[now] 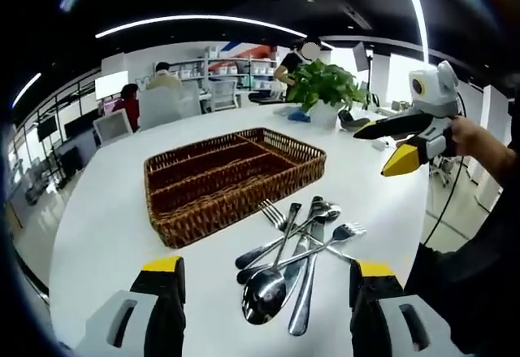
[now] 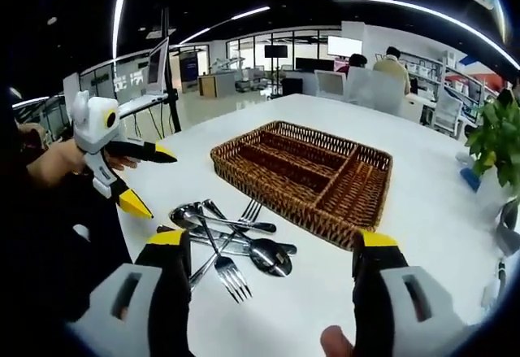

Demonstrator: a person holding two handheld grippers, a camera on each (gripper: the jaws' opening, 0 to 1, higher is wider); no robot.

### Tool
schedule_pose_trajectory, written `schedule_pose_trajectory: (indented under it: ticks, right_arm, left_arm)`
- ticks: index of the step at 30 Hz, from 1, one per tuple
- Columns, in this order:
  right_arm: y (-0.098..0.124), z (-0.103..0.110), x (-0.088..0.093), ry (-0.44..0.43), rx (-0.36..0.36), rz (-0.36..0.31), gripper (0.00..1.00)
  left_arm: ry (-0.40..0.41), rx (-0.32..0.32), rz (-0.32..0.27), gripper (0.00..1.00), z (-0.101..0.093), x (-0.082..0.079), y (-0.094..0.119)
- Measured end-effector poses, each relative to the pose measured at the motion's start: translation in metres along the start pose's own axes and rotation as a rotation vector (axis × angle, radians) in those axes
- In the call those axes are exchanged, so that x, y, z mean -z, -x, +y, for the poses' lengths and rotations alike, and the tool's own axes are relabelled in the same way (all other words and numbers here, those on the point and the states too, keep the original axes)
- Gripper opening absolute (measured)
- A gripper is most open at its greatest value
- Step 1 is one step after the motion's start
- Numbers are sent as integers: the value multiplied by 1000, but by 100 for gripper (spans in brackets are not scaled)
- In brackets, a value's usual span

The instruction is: Arrange the knives, forks, and spoons in their matching storage slots by inserting each utensil handle-first until every utensil is classified and aligned in the correct compartment

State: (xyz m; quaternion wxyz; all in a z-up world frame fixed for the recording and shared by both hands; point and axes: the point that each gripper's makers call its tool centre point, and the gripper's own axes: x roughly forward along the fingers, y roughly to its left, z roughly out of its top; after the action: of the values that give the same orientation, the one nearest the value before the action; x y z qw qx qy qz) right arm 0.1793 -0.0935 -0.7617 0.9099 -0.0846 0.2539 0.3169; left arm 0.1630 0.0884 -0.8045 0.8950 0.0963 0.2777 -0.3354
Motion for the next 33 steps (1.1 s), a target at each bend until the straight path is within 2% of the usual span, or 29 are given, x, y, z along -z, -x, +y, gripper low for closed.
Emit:
schedule_pose_trajectory:
  ticks: [8,12,19,25,33]
  right_arm:
    - [0,2,8,-8,-1,16,78]
    - [0,2,10,-11,1,19,77]
    - [0,6,17,-18,-2,39,73]
    - [-1,10,20,-24,-7,47,71]
    - [-2,11,21,-27,-9,50,70]
  left_arm:
    - [20,-18,10,70,-1,11,-9]
    - [5,-37,17,62,-2,17,-14]
    - [-15,-83,-10,45,0,23,-20]
    - [-29,-82,14,40,-3,34,-28]
    - [-32,-91,22,32,-1,40,-34]
